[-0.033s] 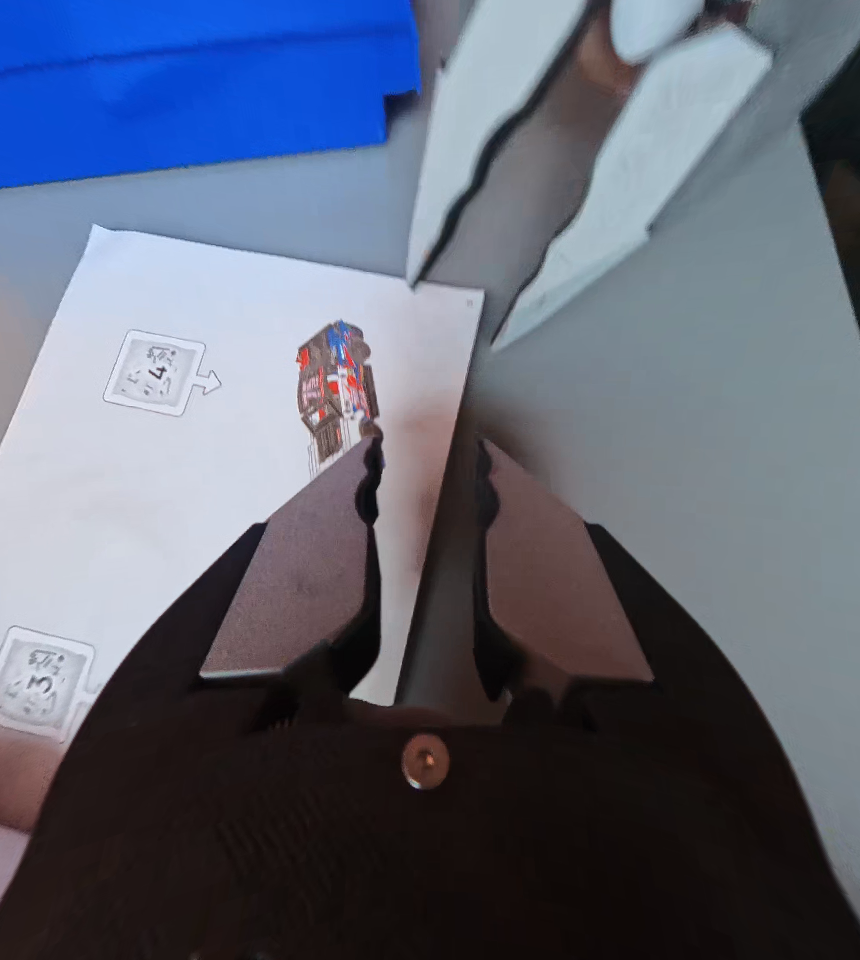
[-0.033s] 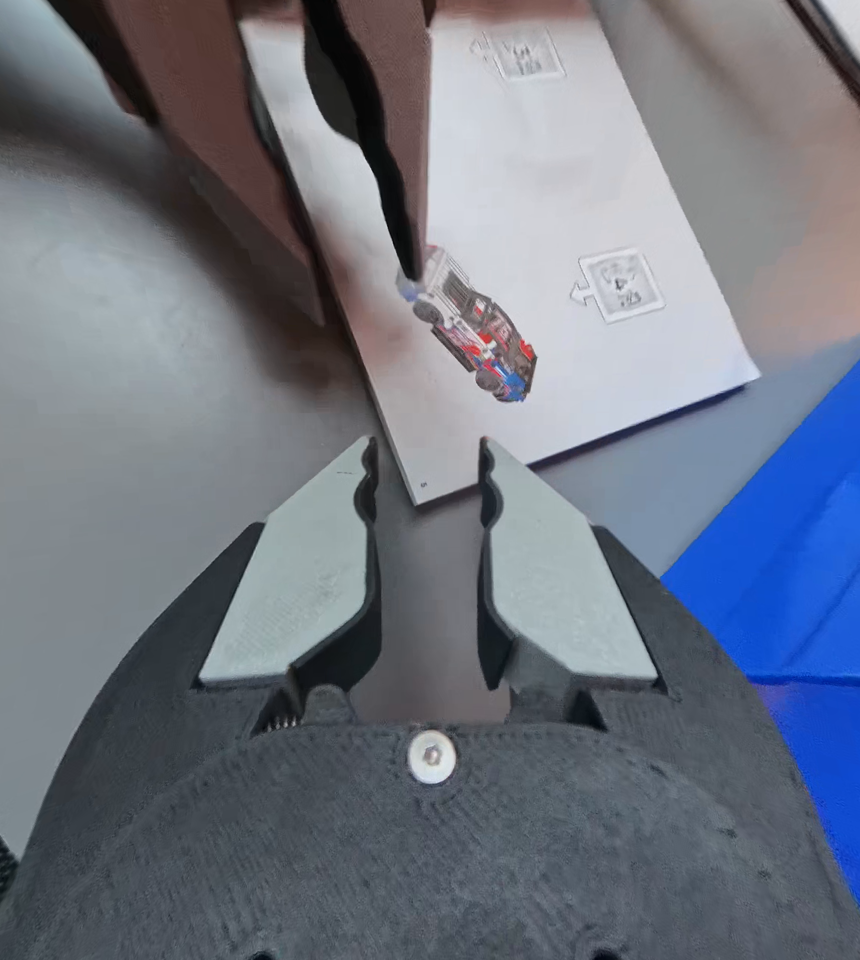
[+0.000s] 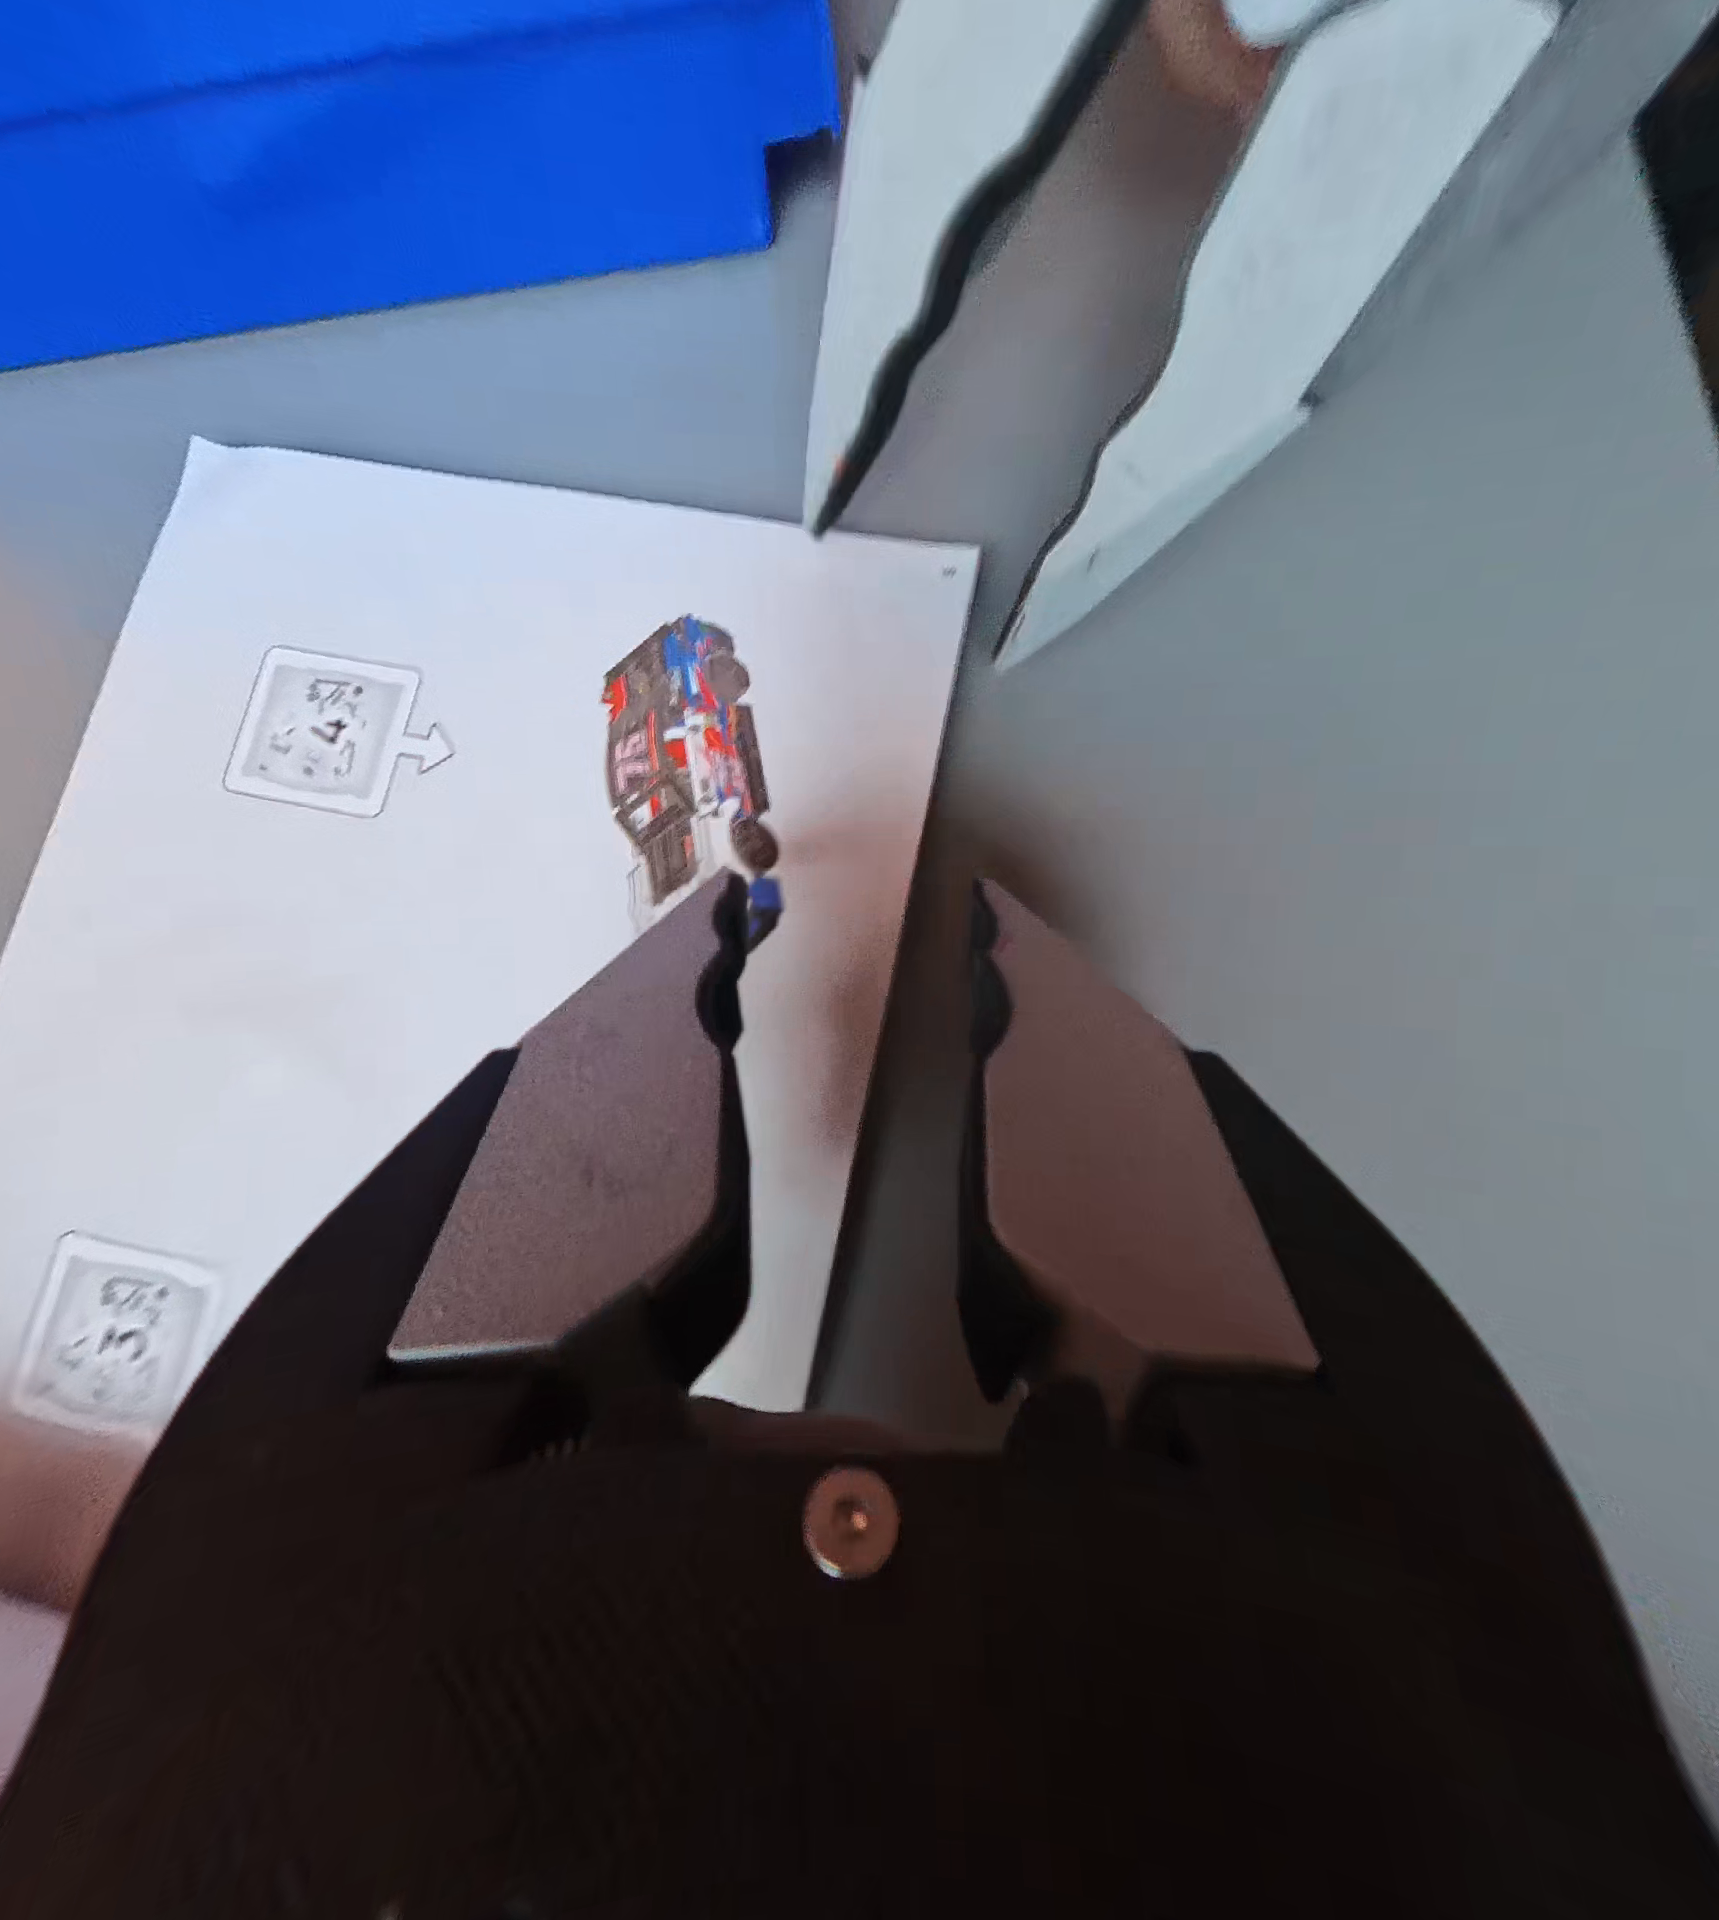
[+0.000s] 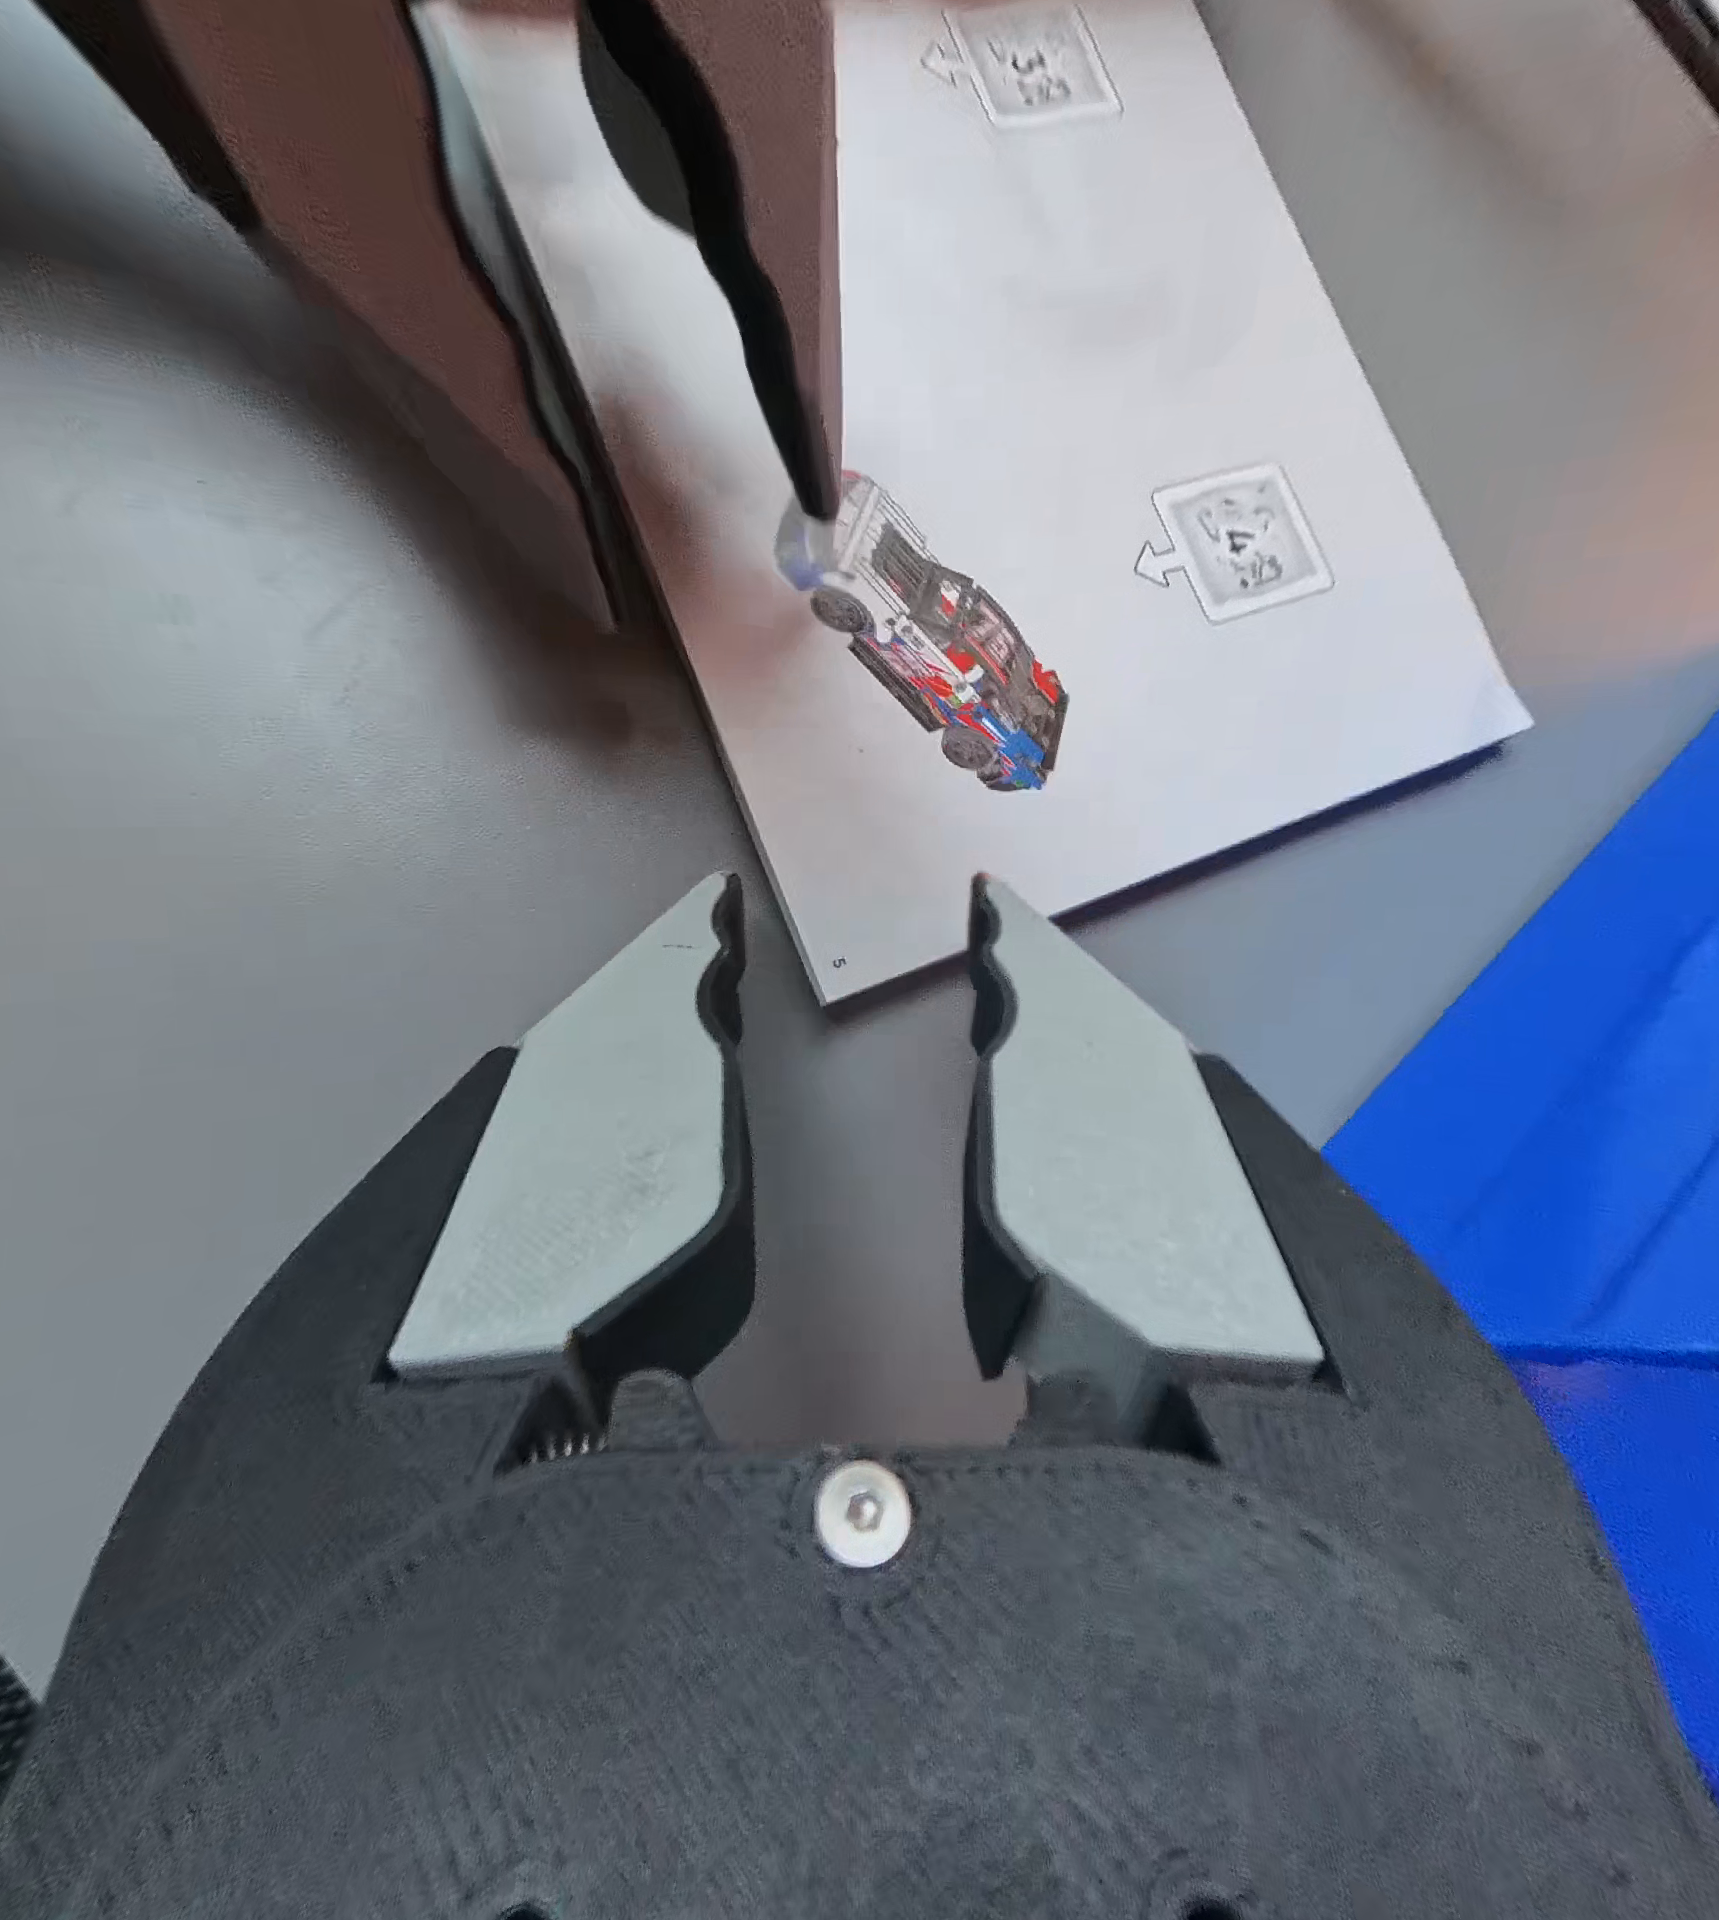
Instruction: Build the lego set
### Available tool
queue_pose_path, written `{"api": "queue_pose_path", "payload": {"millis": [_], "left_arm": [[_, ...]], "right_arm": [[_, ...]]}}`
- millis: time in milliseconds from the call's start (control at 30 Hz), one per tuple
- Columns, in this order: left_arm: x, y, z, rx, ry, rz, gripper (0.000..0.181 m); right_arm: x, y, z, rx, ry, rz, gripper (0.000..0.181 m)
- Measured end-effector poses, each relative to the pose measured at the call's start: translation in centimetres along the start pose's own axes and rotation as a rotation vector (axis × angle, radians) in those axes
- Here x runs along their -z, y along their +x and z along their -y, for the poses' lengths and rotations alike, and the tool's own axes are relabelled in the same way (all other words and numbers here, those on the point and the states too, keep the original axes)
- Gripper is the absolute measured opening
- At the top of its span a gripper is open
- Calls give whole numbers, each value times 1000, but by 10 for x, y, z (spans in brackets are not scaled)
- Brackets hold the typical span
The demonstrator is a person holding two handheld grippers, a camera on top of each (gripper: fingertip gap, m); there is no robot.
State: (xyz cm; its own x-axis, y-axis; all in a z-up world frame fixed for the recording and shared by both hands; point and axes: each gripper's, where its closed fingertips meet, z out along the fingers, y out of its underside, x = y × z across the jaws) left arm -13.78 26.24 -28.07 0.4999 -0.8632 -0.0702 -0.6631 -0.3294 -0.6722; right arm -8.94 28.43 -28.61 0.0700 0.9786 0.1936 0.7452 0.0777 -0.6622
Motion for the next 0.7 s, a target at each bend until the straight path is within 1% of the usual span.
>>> {"api": "queue_pose_path", "payload": {"millis": [67,133,167,233,300,400,633,700], "left_arm": [[3,-12,-5,-22,-18,55,41],[5,-18,-10,-18,-35,78,41],[5,-21,-14,-13,-47,86,40],[6,-28,-19,-4,-58,122,29],[8,-30,-21,11,-55,130,28],[10,-28,-22,0,-56,121,36],[8,-24,-23,23,-33,91,42],[9,-22,-24,16,-32,84,44]], "right_arm": [[-3,2,-1,-31,-8,12,44],[-8,0,-3,-42,-20,37,47],[-10,-1,-2,-42,-23,38,47],[-13,0,0,-42,-23,31,38],[-14,1,1,-42,-35,37,38],[-13,2,3,-40,-44,50,38],[-6,10,11,-74,-1,64,38],[-7,5,11,-77,-1,93,42]]}}
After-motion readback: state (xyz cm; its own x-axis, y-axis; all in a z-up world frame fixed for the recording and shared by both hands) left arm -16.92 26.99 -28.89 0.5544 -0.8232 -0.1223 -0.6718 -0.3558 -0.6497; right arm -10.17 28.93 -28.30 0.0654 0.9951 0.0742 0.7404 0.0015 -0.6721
